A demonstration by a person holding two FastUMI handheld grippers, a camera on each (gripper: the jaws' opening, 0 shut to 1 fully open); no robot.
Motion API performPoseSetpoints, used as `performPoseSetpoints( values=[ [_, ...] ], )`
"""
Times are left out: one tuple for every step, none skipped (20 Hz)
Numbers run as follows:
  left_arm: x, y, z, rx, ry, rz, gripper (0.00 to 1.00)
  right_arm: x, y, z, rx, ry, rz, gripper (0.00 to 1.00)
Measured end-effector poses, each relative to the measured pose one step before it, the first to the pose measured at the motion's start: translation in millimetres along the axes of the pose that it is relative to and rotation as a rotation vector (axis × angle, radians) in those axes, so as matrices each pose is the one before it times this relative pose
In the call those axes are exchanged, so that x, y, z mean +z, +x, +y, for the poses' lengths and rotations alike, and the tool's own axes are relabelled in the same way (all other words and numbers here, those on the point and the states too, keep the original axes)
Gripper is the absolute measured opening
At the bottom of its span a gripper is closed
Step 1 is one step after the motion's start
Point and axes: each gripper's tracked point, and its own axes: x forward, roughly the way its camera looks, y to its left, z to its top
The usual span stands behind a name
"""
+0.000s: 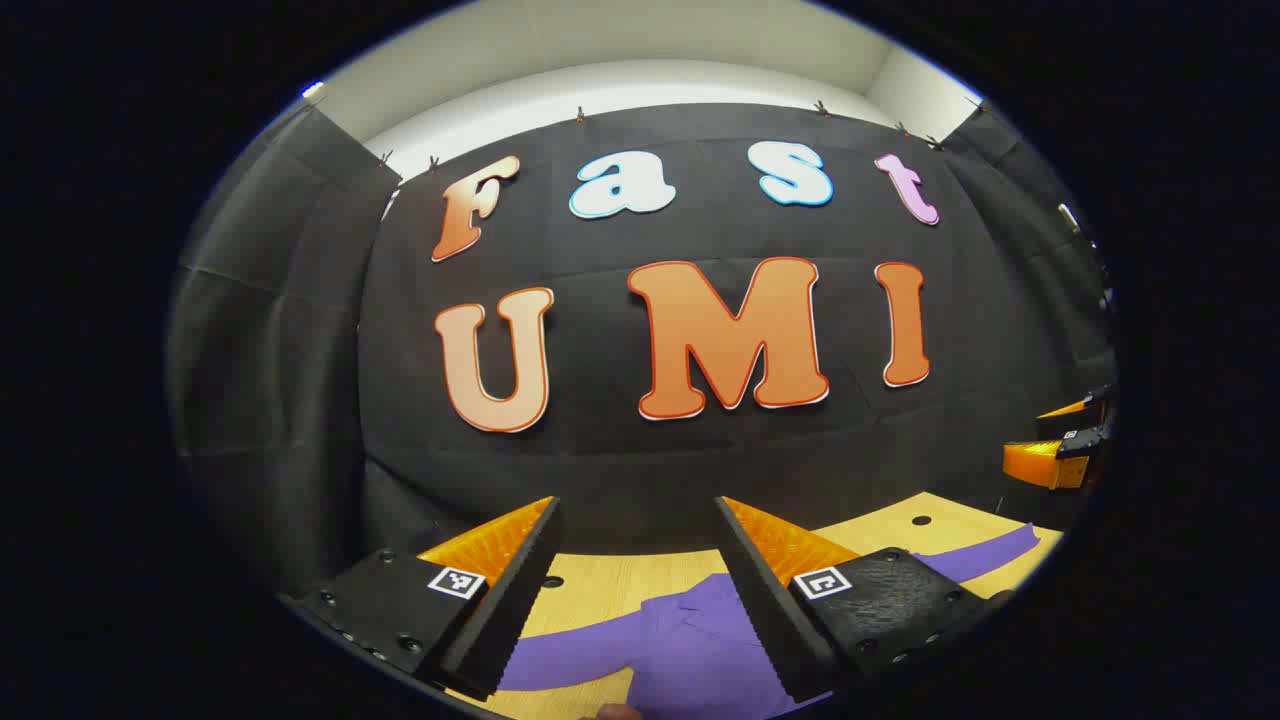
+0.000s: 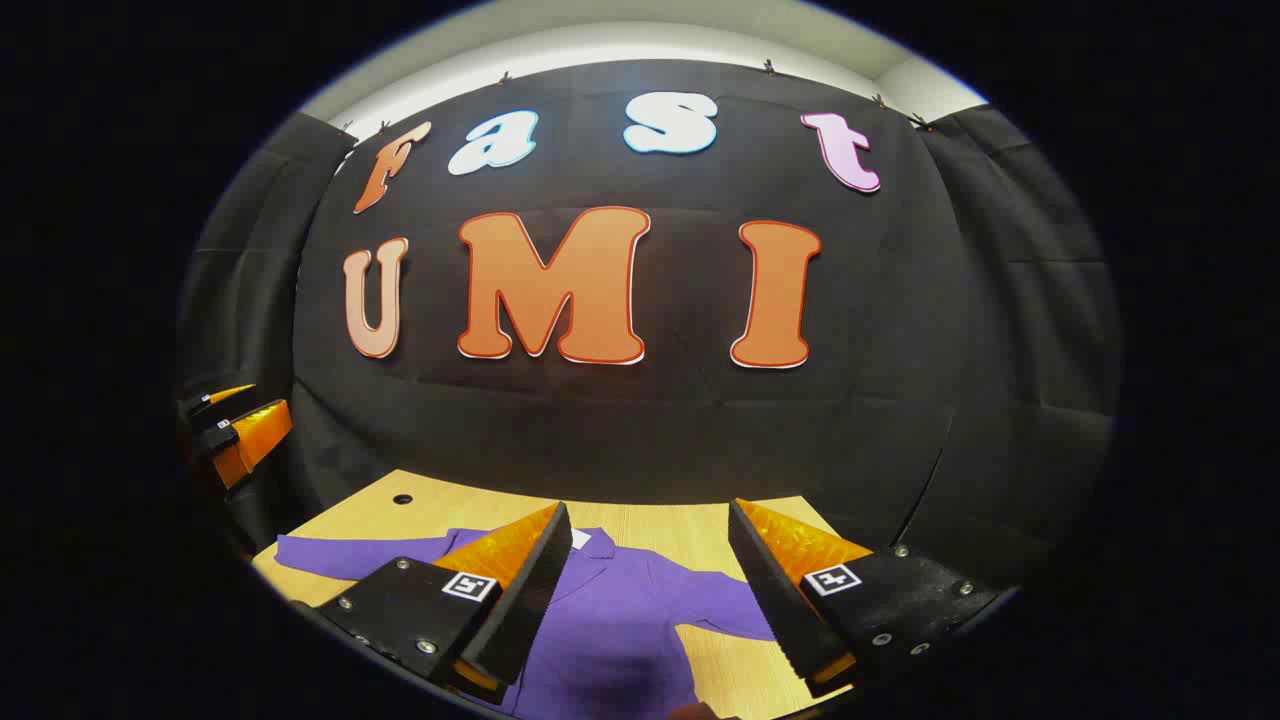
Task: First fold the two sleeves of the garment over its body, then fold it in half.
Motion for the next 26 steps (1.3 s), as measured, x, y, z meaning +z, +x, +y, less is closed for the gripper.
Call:
performPoseSetpoints(
  values=[
    [1.58, 1.74, -5.66, -0.01507, 0.00305, -0.00523, 0.96, -0.7, -0.04, 1.52, -0.0029, -0.00184, 0.00389, 0.96],
    [-1.3, 0.93, -4.93, -0.0158, 0.00092, -0.00297, 0.96, 0.75, 0.33, 1.87, -0.00202, -0.00072, -0.00185, 0.95],
    [0.09, 2.3, -5.91, -0.0167, 0.00197, -0.00063, 0.96, -0.21, 0.54, -0.58, -0.00504, 0.00038, 0.00111, 0.95],
    [-1.13, 0.64, -4.37, -0.01197, 0.0014, 0.00057, 0.96, -0.92, -0.8, -1.36, -0.00449, -0.00281, 0.00108, 0.96],
    [0.57, 1.97, -3.76, -0.0123, 0.00129, 0.00032, 0.95, 0.25, 0.18, -3.14, -0.01398, -0.00506, -0.00187, 0.95],
    [-2.71, 2.01, -2.78, -0.005, -0.00055, 0.0028, 0.95, 0.07, -0.53, -3.35, -0.01201, -0.00321, -0.00274, 0.95],
    [-1.17, 1.4, -1.92, -0.00435, -0.00014, 0.0066, 0.95, -0.98, -0.29, -3.47, -0.0138, -0.00059, -0.00068, 0.95],
    [-1.24, -0.63, -0.27, 0.0012, -0.00037, 0.00304, 0.95, -0.76, -0.5, -2.3, -0.00112, 0.00284, 0.00165, 0.96],
    [0.3, 0.47, -1.42, -0.00352, -0.00237, 0.00218, 0.96, -0.62, 0.38, -2.26, -0.0056, 0.00304, 0.00089, 0.95],
    [-1.21, -0.29, -1.69, 0.00133, -0.00292, -0.00001, 0.95, -0.61, 1.03, -3.03, -0.00377, 0.00337, 0.00406, 0.95],
    [0.28, 0.57, -1.56, -0.00098, -0.00226, 0.00239, 0.96, -0.9, 0.03, -3.14, -0.00649, 0.00302, 0.00284, 0.95],
    [-1.02, -0.45, -1.61, 0.00197, -0.00124, -0.00083, 0.95, -0.91, 0.14, -3.2, -0.00107, 0.00286, 0.00188, 0.95],
    [1.9, 0.27, -0.6, 0.002, -0.00142, -0.00366, 0.96, 0.26, 0.58, -1.36, -0.00129, -0.00106, -0.0019, 0.95],
    [1.18, -0.79, -1.34, 0.00233, -0.00134, -0.00509, 0.96, -0.26, 0.85, -4.6, -0.00668, -0.00493, -0.0017, 0.95],
    [2.22, -0.13, -0.99, 0.0028, -0.00088, -0.00366, 0.96, -1.13, 0.18, -3.4, -0.00537, -0.00569, 0.00068, 0.95],
    [-0.38, -0.76, -2.66, -0.00135, 0.0007, -0.00003, 0.96, -2.87, 1.41, -4.71, -0.00692, -0.00407, 0.00627, 0.95],
    [1.62, -0.09, -1.88, 0.00243, 0.00208, -0.00258, 0.95, -2.91, 1.14, -4.48, -0.00686, -0.00238, 0.00782, 0.95],
    [0.72, -0.41, -0.77, 0.00154, 0.00037, -0.00343, 0.95, -3.23, 1.13, -5.66, -0.0077, -0.00296, 0.00752, 0.95],
    [2.9, -0.32, -1.5, 0.00289, -0.00117, -0.00548, 0.96, -3.65, 1.96, -7.33, -0.01115, -0.00418, 0.00575, 0.95],
    [3.57, -1.06, -1.31, 0.00234, -0.00353, -0.00771, 0.95, -4.25, 2.92, -9.41, -0.01492, -0.00424, 0.01002, 0.95],
    [3.6, -0.94, -2.12, 0.00219, -0.00319, -0.0067, 0.95, -3.77, 1.52, -7.73, -0.0116, -0.00117, 0.00701, 0.96],
    [1.16, -0.25, -0.6, 0.00212, -0.00169, -0.00418, 0.95, -2.85, 2.57, -7.81, -0.01083, 0.0012, 0.00622, 0.96],
    [2.4, -0.09, -1.69, 0.00351, 0.00071, -0.00184, 0.95, -5.64, 3.09, -8.61, -0.01149, 0.00549, 0.01115, 0.96],
    [0.59, -1.52, -1.57, 0.00236, 0.00062, -0.00119, 0.96, -4.94, 3.71, -8.08, -0.0094, 0.00742, 0.01226, 0.96],
    [1.34, -0.18, -2.01, 0.00115, 0.00164, 0.00269, 0.95, -7.7, 4.41, -6.41, -0.00049, 0.01038, 0.01946, 0.95],
    [0.13, -1.22, -2.22, 0.00117, 0.00132, -0.00084, 0.95, -8.91, 2.48, -7.53, -0.00554, 0.00773, 0.02513, 0.96]
  ],
)
